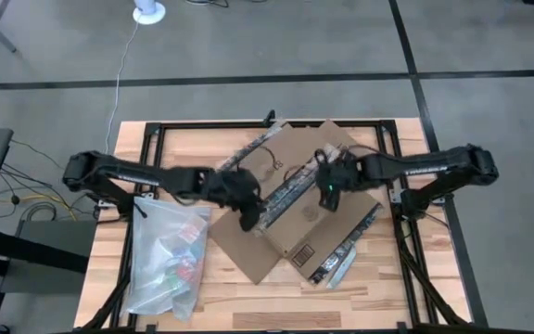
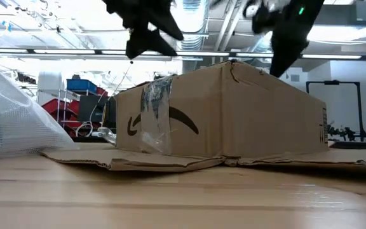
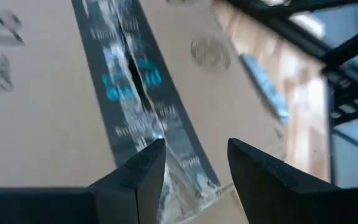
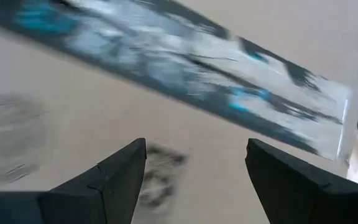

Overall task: Unpack boxes
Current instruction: Break down the box until it is fully flat

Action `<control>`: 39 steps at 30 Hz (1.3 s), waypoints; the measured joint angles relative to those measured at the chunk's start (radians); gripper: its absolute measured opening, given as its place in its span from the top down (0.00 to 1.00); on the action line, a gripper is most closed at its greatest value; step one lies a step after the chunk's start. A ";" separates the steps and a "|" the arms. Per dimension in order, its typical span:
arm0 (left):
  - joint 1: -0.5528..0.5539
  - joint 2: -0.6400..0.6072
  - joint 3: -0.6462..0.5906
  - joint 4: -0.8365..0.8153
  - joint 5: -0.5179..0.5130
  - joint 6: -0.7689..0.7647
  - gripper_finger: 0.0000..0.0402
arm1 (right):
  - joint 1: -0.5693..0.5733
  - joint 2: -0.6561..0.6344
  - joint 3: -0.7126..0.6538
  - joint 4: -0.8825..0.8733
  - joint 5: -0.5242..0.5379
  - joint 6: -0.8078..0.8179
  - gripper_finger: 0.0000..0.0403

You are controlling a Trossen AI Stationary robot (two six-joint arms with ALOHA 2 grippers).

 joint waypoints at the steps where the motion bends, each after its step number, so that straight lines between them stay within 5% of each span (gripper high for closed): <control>1: -0.012 0.020 0.000 0.003 -0.019 -0.002 0.60 | -0.031 0.004 -0.021 0.007 -0.020 -0.001 0.35; 5: -0.021 0.074 -0.001 -0.040 -0.063 -0.005 0.60 | -0.080 0.003 -0.082 0.050 -0.144 0.022 0.35; 9: 0.014 0.086 -0.001 -0.139 -0.106 0.038 0.60 | -0.009 0.003 -0.102 0.073 -0.226 0.100 0.35; 20: 0.174 0.086 0.000 -0.145 -0.064 0.175 0.60 | 0.199 0.007 -0.107 0.199 -0.234 0.383 0.35; 26: 0.215 0.048 0.072 -0.155 -0.033 0.194 0.60 | 0.258 0.000 -0.071 0.190 -0.247 0.371 0.35; 34: 0.021 0.034 0.253 -0.427 -0.003 0.047 0.60 | 0.232 -0.009 0.049 -0.035 -0.205 0.255 0.35; 39: -0.082 0.102 0.252 -0.585 -0.193 -0.048 0.60 | 0.199 -0.010 0.014 -0.116 -0.175 0.235 0.35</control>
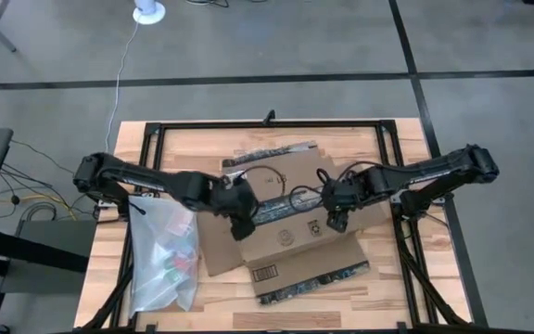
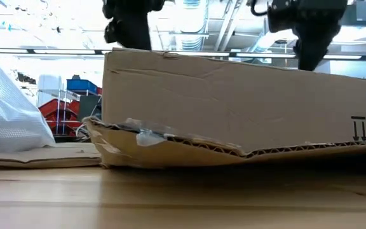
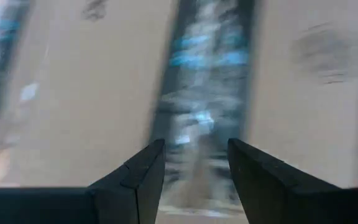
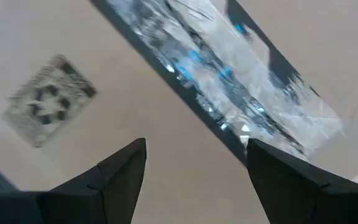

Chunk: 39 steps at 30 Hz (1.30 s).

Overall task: Unpack boxes
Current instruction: Break down the box until it is fully flat

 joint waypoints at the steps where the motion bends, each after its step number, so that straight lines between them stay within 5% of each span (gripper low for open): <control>1: 0.000 0.014 0.000 -0.003 -0.010 -0.005 0.60 | -0.004 0.001 -0.016 0.016 0.000 -0.006 0.35; 8: 0.058 0.122 0.000 -0.004 -0.045 0.089 0.60 | 0.026 0.005 -0.112 0.168 -0.039 0.053 0.35; 21: 0.263 0.115 0.022 -0.019 -0.033 0.258 0.60 | 0.103 0.001 -0.117 0.272 -0.061 0.144 0.35; 39: 0.157 0.069 0.214 -0.063 0.008 0.281 0.60 | 0.153 -0.025 -0.067 0.296 -0.082 0.006 0.35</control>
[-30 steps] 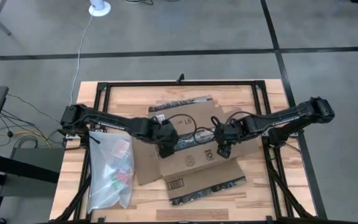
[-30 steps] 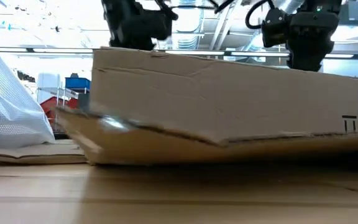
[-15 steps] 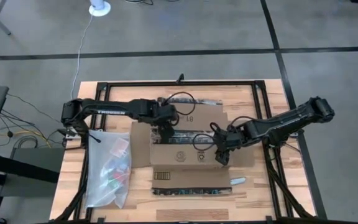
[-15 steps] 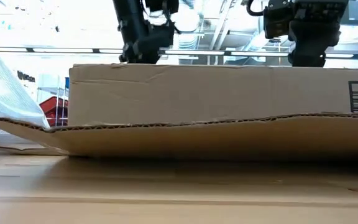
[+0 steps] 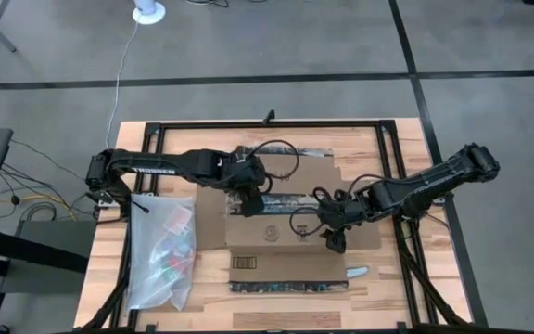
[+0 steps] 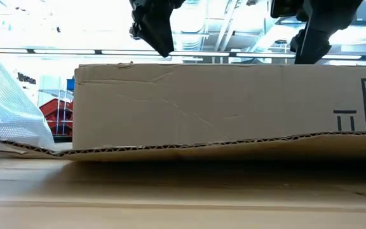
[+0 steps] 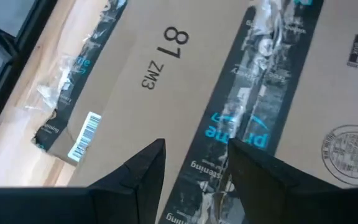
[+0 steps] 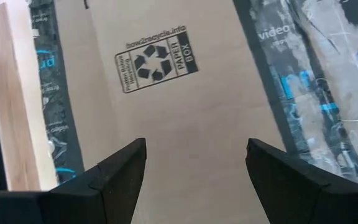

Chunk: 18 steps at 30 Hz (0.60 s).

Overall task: Unpack boxes
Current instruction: Break down the box until it is fully flat

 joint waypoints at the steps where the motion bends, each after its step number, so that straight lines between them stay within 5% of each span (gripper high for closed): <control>1: 0.000 0.000 0.000 -0.003 0.009 -0.015 0.60 | 0.000 0.000 0.000 0.000 0.001 -0.014 0.35; 11: -0.026 0.000 0.000 -0.029 0.096 -0.099 0.60 | 0.062 -0.025 0.078 -0.081 0.006 -0.140 0.35; 18: -0.056 0.000 0.000 -0.052 0.096 -0.104 0.60 | 0.354 -0.034 0.113 -0.255 -0.041 0.020 0.35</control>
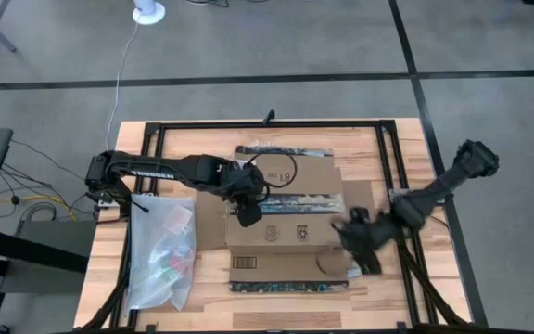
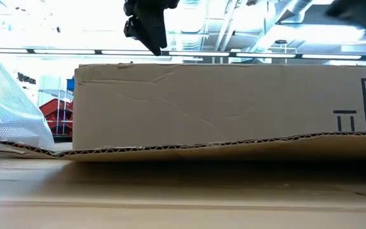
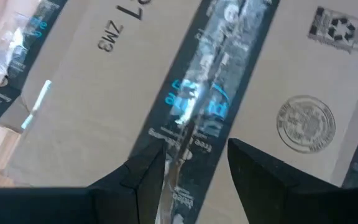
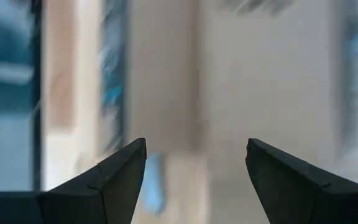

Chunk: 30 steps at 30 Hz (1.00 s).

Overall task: Unpack boxes
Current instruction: Break down the box until it is fully flat

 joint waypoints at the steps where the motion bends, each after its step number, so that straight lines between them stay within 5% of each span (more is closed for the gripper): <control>1: -0.006 0.000 0.000 0.000 0.000 -0.005 0.60 | 0.047 0.003 -0.018 0.019 0.000 0.039 0.35; 9: -0.032 -0.001 0.000 0.000 0.000 -0.015 0.60 | 0.274 0.111 -0.215 0.175 0.009 0.325 0.35; 26: -0.031 -0.001 0.000 -0.005 0.000 -0.017 0.60 | 0.171 0.416 -0.266 0.363 -0.054 0.199 0.36; 30: -0.032 -0.001 0.000 -0.004 0.000 -0.024 0.60 | 0.147 0.419 -0.266 0.375 -0.100 0.183 0.56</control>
